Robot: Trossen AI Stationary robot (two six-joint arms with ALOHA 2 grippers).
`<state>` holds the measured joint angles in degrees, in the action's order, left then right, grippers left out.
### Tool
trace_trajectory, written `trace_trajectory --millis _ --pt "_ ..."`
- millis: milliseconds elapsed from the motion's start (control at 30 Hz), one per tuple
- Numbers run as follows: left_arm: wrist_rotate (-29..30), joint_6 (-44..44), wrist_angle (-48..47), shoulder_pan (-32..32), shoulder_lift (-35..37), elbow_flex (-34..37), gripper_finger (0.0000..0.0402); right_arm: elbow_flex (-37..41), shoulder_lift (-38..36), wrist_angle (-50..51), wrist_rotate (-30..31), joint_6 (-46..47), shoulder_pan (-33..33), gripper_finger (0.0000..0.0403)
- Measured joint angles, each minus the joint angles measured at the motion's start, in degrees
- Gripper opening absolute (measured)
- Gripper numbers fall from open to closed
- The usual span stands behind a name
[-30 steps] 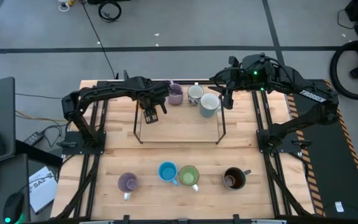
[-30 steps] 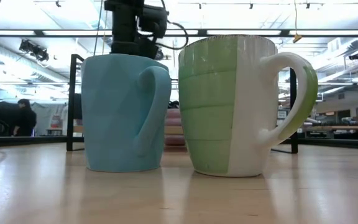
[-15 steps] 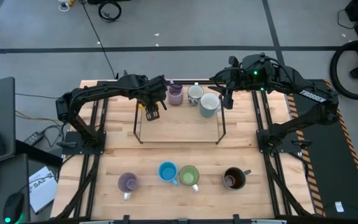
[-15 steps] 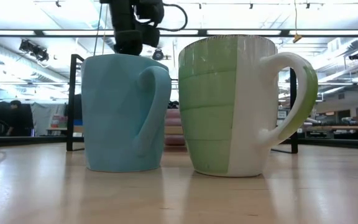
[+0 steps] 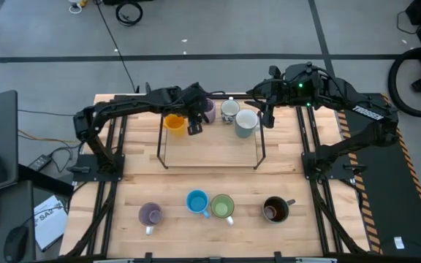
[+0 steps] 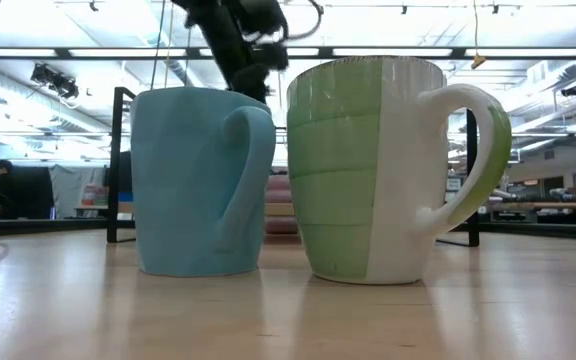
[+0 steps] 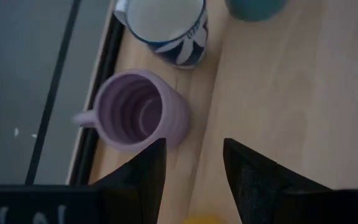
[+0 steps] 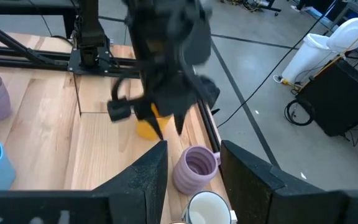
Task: Place coffee mugs
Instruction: Put the top purple mug on the shelf
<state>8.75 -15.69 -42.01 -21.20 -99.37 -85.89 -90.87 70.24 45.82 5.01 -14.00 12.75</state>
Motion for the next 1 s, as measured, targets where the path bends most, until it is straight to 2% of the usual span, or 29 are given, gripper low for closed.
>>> trace_trajectory --millis 267,633,1000 --pt "-1.62 -2.62 6.39 -2.59 -4.74 0.08 0.0166 0.00 0.00 0.07 -0.14 -0.13 0.00 0.0154" --pt "-8.47 -0.94 16.88 -6.04 -8.69 0.04 0.0166 0.00 -0.01 0.39 -0.16 -0.13 0.00 0.0154" --pt "-6.87 0.05 13.61 -6.65 -12.22 0.05 0.0166 0.00 0.00 0.90 -0.16 0.15 0.00 0.0154"
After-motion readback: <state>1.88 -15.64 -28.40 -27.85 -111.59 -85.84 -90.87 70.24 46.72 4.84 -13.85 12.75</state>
